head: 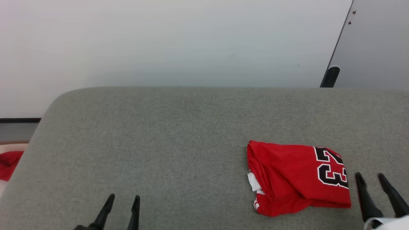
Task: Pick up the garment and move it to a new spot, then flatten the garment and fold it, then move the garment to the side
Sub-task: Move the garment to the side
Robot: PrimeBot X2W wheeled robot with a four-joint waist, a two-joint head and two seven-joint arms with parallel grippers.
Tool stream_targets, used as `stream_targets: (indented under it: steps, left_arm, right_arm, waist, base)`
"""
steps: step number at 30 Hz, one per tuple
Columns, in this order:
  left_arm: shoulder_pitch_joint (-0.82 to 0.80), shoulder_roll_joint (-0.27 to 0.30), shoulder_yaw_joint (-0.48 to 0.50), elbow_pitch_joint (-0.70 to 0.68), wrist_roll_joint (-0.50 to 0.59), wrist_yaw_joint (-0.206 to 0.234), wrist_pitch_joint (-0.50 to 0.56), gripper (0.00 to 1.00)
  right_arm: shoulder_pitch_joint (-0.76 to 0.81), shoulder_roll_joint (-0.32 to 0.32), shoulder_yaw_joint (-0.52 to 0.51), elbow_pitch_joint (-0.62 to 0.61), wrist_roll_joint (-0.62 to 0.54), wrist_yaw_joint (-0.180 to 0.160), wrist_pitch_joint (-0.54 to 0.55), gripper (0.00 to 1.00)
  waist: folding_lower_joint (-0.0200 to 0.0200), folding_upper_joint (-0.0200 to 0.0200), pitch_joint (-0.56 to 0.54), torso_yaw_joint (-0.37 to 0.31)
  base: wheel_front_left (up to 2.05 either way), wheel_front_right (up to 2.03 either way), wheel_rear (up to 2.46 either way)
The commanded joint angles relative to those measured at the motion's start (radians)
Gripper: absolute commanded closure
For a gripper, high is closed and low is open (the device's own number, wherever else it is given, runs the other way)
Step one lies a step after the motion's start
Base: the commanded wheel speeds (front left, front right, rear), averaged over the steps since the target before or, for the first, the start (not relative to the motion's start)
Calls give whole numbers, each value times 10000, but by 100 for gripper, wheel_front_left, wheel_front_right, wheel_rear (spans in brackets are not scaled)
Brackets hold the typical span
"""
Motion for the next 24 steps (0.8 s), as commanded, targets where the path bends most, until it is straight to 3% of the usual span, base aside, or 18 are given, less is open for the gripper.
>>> stream_targets:
  steps: [1,6,18,24]
  left_arm:
    - [-100,19,10,-44,-78,52,-27,0]
    - [-366,-67,-154,-21,-69,29,-40,0]
    - [-1162,-327,-368,355,-48,22,-281,0]
    - [-1542,-452,-469,616,13,-34,-365,0]
  right_arm:
    - [-294,-92,190,-99,-111,-16,108,0]
    - [-1054,-635,638,-174,-1,-16,1165,0]
    - [-2502,-2773,1035,185,981,-15,7111,0]
    - [-3089,-2846,854,702,1697,-15,8648,0]
  waist:
    - [0,0,57,-32]
    - [0,0,310,-10]
    - [0,0,1614,354]
    - [0,0,2062,521]
  base:
    - [0,0,0]
    - [0,0,0]
    - [0,0,0]
    - [0,0,0]
